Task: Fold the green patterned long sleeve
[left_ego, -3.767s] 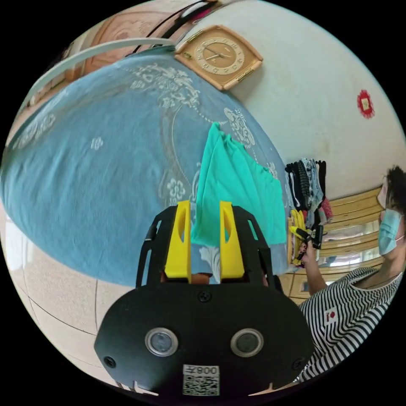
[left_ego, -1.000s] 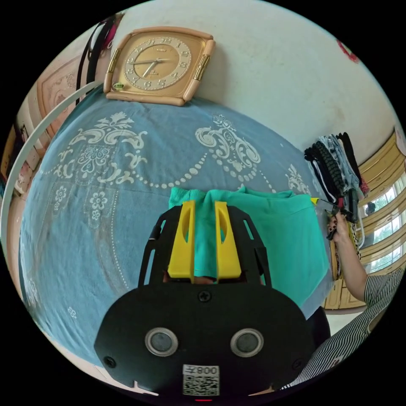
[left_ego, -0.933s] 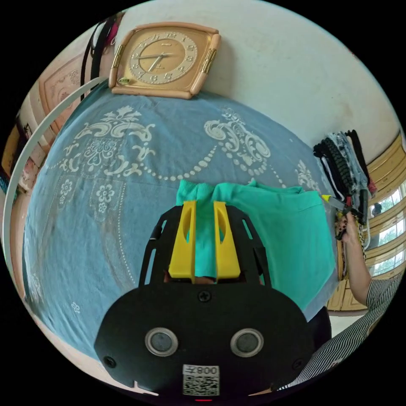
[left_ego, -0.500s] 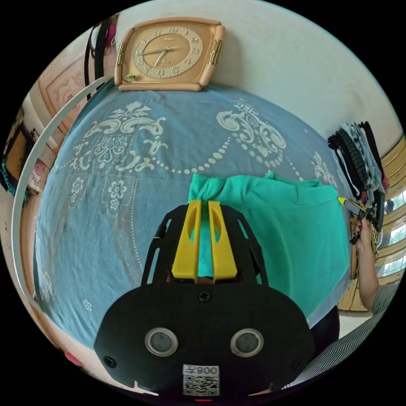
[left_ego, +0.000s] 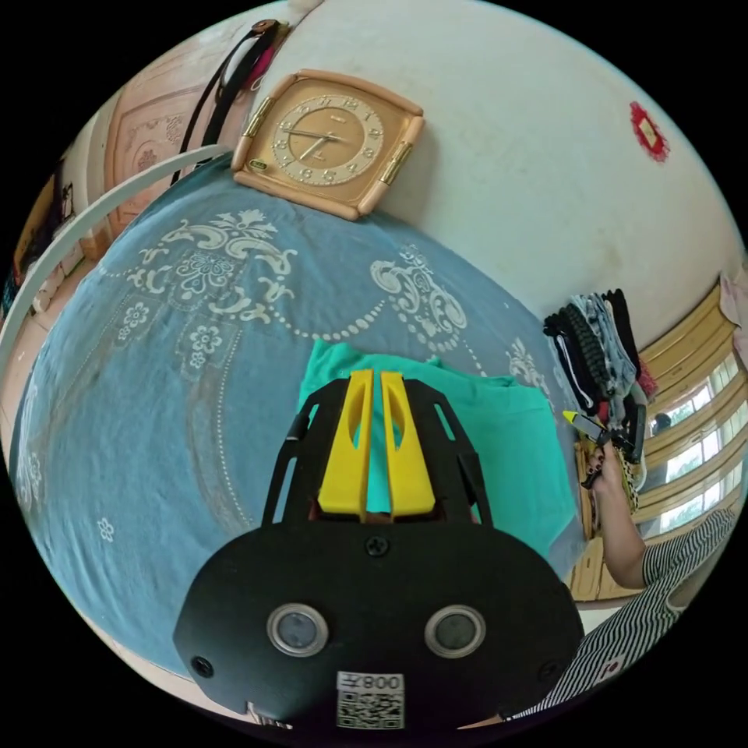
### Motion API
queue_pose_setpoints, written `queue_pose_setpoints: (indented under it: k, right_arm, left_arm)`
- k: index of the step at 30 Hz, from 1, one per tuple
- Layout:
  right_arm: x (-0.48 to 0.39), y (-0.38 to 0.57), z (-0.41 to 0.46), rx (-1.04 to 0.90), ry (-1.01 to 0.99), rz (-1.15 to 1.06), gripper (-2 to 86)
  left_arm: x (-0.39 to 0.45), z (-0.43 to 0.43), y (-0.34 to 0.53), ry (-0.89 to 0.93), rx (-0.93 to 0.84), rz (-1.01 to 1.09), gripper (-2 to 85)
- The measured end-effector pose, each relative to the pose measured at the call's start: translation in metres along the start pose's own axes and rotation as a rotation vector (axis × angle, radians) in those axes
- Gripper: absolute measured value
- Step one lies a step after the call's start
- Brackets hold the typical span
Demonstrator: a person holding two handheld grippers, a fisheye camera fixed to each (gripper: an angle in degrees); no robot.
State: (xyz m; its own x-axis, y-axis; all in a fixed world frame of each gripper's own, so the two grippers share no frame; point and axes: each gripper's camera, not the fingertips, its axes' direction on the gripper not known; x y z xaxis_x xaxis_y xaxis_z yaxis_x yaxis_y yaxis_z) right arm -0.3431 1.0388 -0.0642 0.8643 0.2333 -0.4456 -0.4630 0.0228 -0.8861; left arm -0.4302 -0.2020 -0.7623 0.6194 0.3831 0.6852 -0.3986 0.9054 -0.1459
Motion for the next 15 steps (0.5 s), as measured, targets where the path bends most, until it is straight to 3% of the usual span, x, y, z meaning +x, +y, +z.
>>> queue_pose_setpoints:
  k: [3, 6, 8, 15]
  right_arm:
    - [-0.008, 0.017, 0.008, -0.069, 0.026, -0.035, 0.1]
    - [-0.003, 0.029, 0.033, -0.173, 0.107, -0.041, 0.1]
    - [0.002, 0.029, 0.024, -0.176, 0.059, -0.003, 0.2]
    - [-0.016, 0.08, -0.032, -0.14, 0.067, -0.092, 0.1]
  left_arm:
    - [0.014, 0.024, 0.015, 0.057, -0.076, 0.035, 0.9]
    - [0.015, 0.064, 0.023, -0.045, -0.214, 0.065, 0.5]
    - [0.009, 0.054, 0.024, 0.0, -0.183, -0.012, 0.3]
    - [0.058, -0.008, 0.087, 0.089, -0.129, 0.078, 0.2]
